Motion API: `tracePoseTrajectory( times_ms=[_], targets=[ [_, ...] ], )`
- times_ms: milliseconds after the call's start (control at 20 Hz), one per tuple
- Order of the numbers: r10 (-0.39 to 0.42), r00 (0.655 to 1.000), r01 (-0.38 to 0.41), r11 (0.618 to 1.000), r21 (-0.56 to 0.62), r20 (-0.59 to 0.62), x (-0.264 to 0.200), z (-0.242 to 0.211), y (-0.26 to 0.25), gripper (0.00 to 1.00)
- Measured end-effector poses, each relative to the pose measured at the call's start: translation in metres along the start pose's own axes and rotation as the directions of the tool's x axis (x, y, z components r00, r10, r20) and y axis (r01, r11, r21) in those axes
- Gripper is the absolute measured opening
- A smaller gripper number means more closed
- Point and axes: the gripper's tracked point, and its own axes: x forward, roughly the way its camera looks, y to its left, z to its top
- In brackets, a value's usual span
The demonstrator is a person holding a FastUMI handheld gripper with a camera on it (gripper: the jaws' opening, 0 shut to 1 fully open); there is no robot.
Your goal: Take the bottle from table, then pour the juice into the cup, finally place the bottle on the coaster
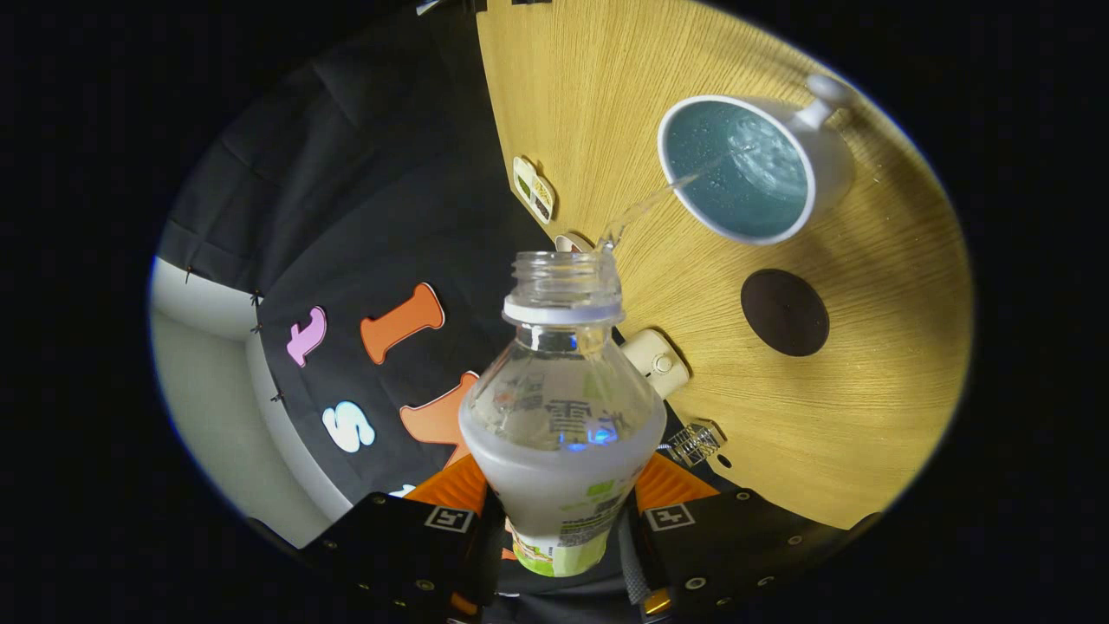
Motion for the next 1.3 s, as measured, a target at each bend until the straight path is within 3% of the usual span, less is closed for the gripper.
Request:
tracePoseTrajectory(
  times_ms=[600,700,900,1050,1300],
  targets=[
    [0.009,1.0,-0.008,0.999,0.036,-0.011,0.001,-0.004,0.003,0.57],
    [-0.006,1.0,0.006,1.0,0.005,-0.009,0.003,-0.004,-0.001,0.57],
    [-0.057,0.998,0.058,0.984,-0.168,0.01,0.003,-0.004,-0.018,0.57],
    [-0.115,0.992,0.128,0.905,-0.406,0.058,0.009,0.001,-0.036,0.56],
    [-0.145,0.981,0.196,0.665,-0.721,0.132,0.015,0.005,-0.045,0.56]
  ],
)
